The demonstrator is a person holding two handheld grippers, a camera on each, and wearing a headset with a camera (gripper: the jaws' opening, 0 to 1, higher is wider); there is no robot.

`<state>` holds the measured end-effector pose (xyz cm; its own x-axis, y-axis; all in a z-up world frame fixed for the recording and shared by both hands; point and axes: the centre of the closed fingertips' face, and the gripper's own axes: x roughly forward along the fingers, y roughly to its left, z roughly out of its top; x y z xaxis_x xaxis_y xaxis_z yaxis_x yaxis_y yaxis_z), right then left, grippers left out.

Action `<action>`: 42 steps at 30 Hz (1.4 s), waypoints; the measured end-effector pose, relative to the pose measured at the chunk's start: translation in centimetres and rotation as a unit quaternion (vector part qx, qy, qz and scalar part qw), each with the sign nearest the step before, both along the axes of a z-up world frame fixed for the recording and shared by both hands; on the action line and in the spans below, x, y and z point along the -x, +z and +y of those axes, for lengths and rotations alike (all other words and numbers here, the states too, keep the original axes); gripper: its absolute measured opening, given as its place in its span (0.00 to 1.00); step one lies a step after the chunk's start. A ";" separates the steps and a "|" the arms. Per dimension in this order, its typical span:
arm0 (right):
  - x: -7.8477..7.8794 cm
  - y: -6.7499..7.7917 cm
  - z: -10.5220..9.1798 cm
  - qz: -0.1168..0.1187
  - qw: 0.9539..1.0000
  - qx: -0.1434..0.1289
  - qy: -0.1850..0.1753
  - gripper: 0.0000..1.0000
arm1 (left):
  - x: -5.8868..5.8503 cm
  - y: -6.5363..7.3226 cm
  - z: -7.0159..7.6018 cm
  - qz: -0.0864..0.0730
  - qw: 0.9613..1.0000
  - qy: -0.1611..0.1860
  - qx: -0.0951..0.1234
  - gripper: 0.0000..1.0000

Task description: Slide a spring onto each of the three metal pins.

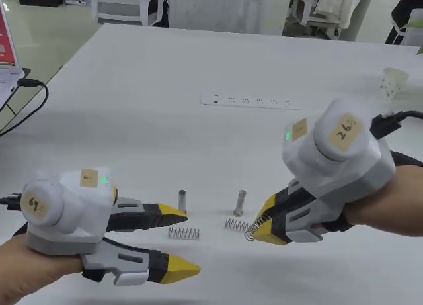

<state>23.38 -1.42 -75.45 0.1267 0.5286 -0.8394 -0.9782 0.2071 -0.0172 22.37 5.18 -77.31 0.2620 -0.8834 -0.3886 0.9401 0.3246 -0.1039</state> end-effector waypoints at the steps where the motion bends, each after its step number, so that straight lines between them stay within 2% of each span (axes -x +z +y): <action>1: 0.0 0.0 -0.1 0.001 1.000 0.000 -0.004 0.08 | 0.0 0.0 0.1 0.001 1.000 0.000 0.000 0.43; 7: -0.5 0.1 -0.6 -0.001 1.000 0.003 -0.018 0.08 | 0.0 -0.1 1.0 0.006 1.000 0.009 0.003 0.46; 21: -1.8 0.8 -2.1 -0.015 0.998 0.009 -0.055 0.08 | -0.7 -0.2 2.6 0.001 1.000 0.026 0.011 0.52; 32: -2.4 1.0 -4.3 -0.019 0.996 0.012 -0.085 0.08 | -1.5 -0.8 3.1 0.001 0.999 0.040 0.012 0.57; 42: -3.7 1.6 -5.9 -0.026 0.994 0.013 -0.104 0.08 | -2.1 -1.2 3.3 0.006 0.998 0.056 0.012 0.64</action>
